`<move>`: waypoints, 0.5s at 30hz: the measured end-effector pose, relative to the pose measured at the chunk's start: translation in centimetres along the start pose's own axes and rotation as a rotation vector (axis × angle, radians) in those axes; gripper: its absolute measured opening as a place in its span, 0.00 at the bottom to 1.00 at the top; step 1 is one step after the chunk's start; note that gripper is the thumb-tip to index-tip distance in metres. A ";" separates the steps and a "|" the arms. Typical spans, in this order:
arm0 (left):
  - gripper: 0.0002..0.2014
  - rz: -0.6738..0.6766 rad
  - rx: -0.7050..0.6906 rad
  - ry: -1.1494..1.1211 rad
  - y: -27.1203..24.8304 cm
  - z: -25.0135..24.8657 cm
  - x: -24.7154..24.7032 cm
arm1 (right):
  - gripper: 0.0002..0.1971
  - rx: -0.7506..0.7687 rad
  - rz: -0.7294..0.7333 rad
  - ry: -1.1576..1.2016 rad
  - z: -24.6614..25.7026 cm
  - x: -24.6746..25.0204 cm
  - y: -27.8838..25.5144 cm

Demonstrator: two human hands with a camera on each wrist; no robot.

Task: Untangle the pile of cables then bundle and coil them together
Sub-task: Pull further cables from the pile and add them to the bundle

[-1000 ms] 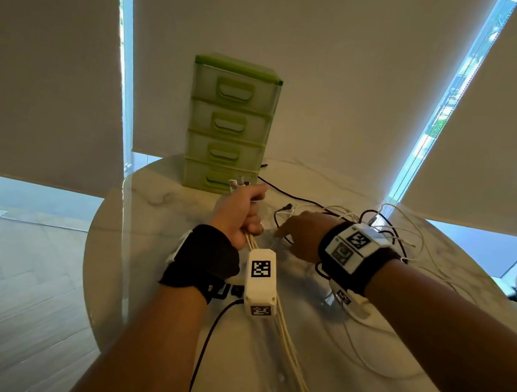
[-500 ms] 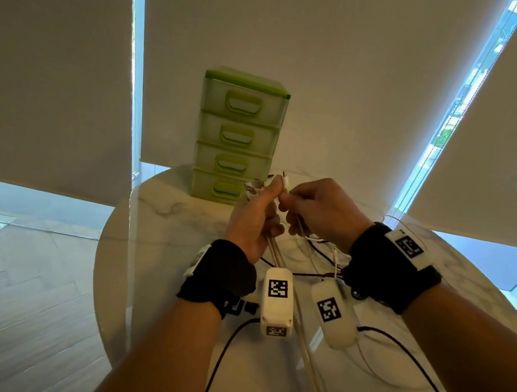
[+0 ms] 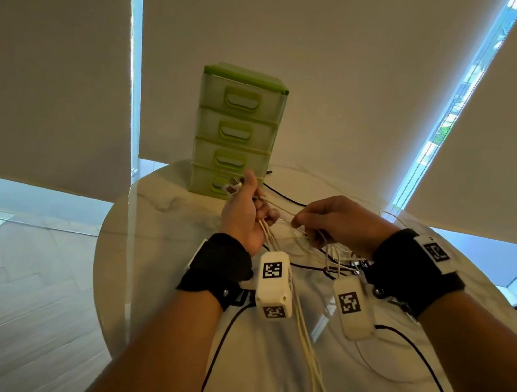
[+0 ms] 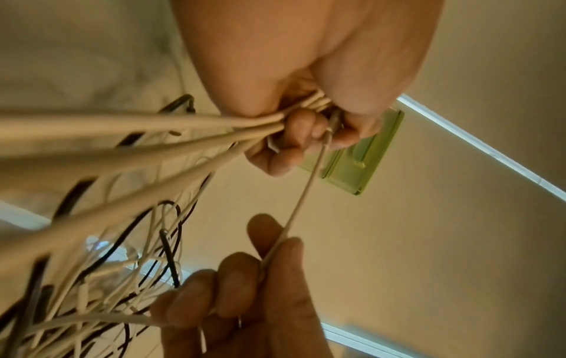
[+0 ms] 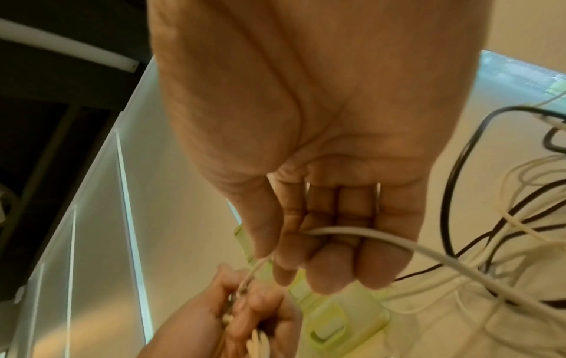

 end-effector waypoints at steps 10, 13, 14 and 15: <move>0.13 0.222 -0.003 0.083 -0.8 0.5 -2.5 | 0.09 0.048 -0.081 0.031 0.2 -0.6 0.1; 0.14 0.186 -0.002 0.058 -0.5 0.7 -2.3 | 0.10 0.048 -0.055 0.031 -0.2 -0.7 0.0; 0.15 0.170 0.009 0.035 -0.4 0.6 -2.2 | 0.11 0.043 -0.044 -0.006 -0.5 -0.7 0.2; 0.16 0.154 0.021 0.012 -0.3 0.6 -2.0 | 0.11 0.024 -0.036 -0.067 -1.1 -0.8 0.4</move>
Point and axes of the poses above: each hand's wrist, its own y-axis towards the middle knuckle, its own x-axis out of the back of the hand, z = x × y, the point moved 10 cm from there along y, towards the middle knuckle, and after that the axes turned 12 degrees about -x, right-handed, at the moved point
